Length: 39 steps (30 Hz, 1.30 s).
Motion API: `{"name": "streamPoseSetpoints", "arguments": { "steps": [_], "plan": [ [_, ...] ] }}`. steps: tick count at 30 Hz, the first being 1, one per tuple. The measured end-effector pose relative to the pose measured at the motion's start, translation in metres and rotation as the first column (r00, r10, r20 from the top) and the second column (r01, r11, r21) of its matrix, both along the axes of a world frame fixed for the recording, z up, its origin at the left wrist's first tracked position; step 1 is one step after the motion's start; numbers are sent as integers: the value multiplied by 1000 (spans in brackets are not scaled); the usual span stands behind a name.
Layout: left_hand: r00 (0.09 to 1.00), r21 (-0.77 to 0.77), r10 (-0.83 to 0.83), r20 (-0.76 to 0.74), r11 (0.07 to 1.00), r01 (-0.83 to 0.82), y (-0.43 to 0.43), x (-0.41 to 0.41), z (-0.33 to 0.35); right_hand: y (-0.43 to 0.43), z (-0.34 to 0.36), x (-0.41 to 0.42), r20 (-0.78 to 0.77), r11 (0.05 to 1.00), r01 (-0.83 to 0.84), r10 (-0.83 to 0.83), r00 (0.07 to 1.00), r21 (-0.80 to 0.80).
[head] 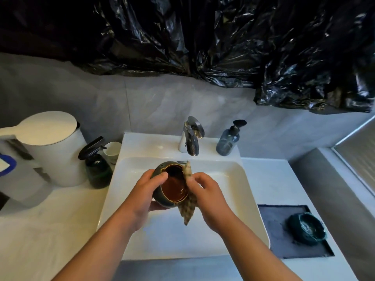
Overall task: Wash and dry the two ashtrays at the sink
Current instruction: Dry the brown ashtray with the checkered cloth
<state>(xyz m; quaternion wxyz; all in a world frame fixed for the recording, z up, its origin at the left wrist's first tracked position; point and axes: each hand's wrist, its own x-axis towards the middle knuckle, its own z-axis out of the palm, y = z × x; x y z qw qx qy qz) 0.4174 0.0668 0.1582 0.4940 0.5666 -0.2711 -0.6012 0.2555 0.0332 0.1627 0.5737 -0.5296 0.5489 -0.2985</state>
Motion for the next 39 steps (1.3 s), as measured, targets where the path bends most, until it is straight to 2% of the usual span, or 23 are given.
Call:
{"name": "streamPoseSetpoints", "arguments": {
  "steps": [2, 4, 7, 11, 15, 20, 23, 25, 26, 27, 29, 30, 32, 34, 37, 39],
  "plan": [
    [989, 18, 5, -147, 1000, -3, 2, -8, 3, 2, -1, -1, 79, 1000, 24, -26, 997, 14],
    [936, 62, 16, -352, 998, 7, 3, -12, 5, 4, 0, -5, 108, 1000, -1, -2, 994, 25],
    [830, 87, -4, -558, 994, 63, 3, -11, 8, 7, 7, -12, -38, 993, -104, 102, 994, -62],
    [760, 53, -28, -649, 995, 81, 3, -7, 9, 4, 18, -21, -281, 944, -276, 219, 935, -183],
    [813, 57, 1, -583, 998, 40, 4, -7, 9, 2, 30, -30, -403, 922, -264, 136, 905, -282],
    [889, 39, -15, -458, 999, 38, 2, -11, 10, 2, 39, -35, -149, 950, -66, 21, 989, -305],
    [917, 20, -47, -396, 998, 60, 2, -15, 10, 8, 32, -26, -107, 941, -129, 101, 989, -312],
    [924, 17, -52, -378, 998, 63, 2, -17, 10, 13, 25, -21, -148, 935, -198, 160, 976, -294],
    [927, 18, -48, -372, 998, 59, 2, -18, 10, 15, 20, -21, -243, 912, -248, 172, 955, -327],
    [931, 23, -42, -363, 998, 54, 3, -18, 10, 16, 16, -23, -400, 855, -330, 162, 902, -399],
    [945, 30, -39, -326, 998, 52, 4, -18, 9, 16, 9, -26, -699, 661, -556, 67, 712, -504],
    [950, 34, -41, -309, 998, 54, 5, -18, 9, 16, 7, -26, -784, 573, -651, 24, 620, -498],
    [956, 52, -39, -290, 997, 56, 5, -17, 7, 16, 10, -23, -865, 510, -758, 54, 499, -406],
    [958, 74, -31, -287, 996, 55, 6, -17, 4, 16, 14, -20, -860, 520, -789, 182, 477, -328],
    [951, 103, 3, -308, 994, 31, 5, -16, 4, 17, 16, -16, -735, 622, -748, 391, 554, -232],
    [949, 126, 38, -313, 992, 2, 4, -17, 4, 19, 17, -13, -636, 687, -705, 467, 614, -176]
  ]
}}
